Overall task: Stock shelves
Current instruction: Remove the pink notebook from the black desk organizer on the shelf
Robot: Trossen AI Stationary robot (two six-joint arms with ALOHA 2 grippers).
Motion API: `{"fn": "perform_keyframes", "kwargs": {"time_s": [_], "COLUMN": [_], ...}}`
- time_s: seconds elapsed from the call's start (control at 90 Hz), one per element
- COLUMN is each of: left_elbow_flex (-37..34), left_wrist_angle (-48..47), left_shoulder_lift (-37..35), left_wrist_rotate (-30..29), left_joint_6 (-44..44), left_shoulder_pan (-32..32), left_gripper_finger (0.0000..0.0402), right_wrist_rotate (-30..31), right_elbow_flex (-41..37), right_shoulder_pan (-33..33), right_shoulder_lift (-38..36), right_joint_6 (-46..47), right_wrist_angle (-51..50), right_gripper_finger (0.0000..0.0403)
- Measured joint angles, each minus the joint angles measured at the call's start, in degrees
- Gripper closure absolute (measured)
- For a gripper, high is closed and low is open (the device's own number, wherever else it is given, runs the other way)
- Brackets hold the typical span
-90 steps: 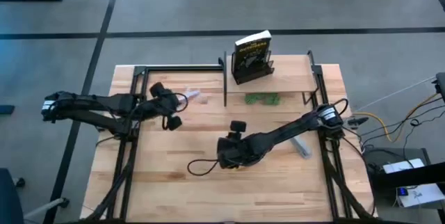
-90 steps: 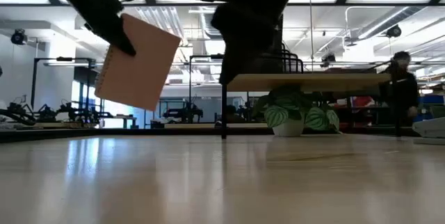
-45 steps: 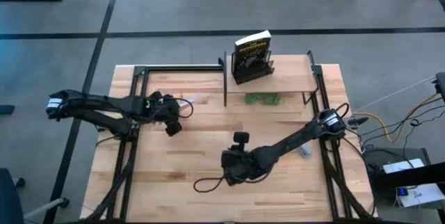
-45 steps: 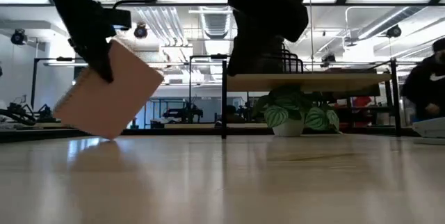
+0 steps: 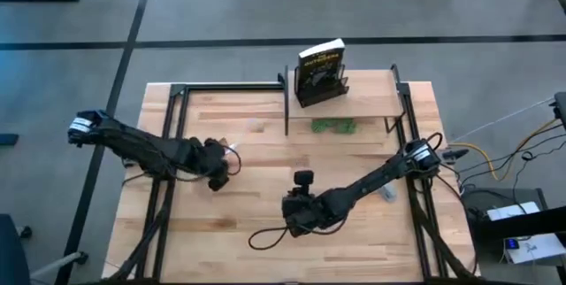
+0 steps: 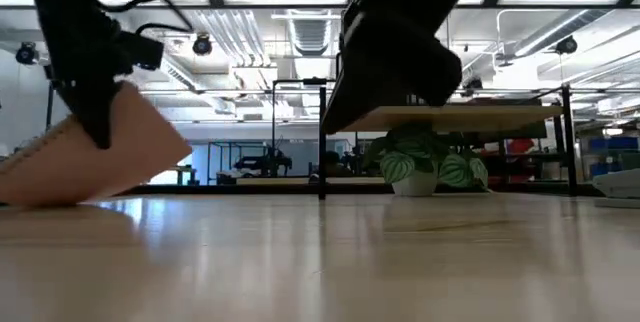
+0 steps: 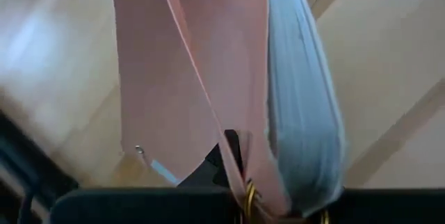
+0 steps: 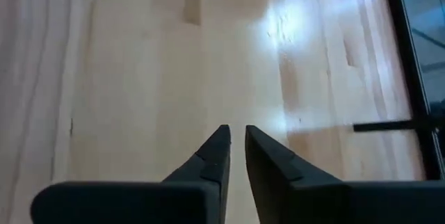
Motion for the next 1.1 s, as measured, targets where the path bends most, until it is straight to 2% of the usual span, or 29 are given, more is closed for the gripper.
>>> {"fn": "perform_keyframes", "kwargs": {"time_s": [0.4,0.644,1.1], "left_elbow_flex": [-3.92,-4.09,-2.45], "left_wrist_angle": [0.49,2.65,3.5], "left_shoulder_lift": [8.87,12.21,11.62], "left_wrist_rotate": [0.12,0.36,5.51], "left_joint_6": [-2.13,-1.83,-0.05], "left_shoulder_pan": [-0.72,-0.75,-0.75], "left_gripper_finger": [0.0381,0.0337,0.0224], "right_wrist_rotate": [-0.01,-0.08,-0.42], "right_elbow_flex": [-1.03,-1.03,-1.03], "right_shoulder_pan": [-0.14,-0.66,-0.5], "right_shoulder_lift": [0.0,0.0,0.0], "right_joint_6": [-3.92,-2.81,-1.78], "right_wrist_angle": [3.44,4.36,4.15], "right_gripper_finger": [0.0369,0.0357,0.0332]}}
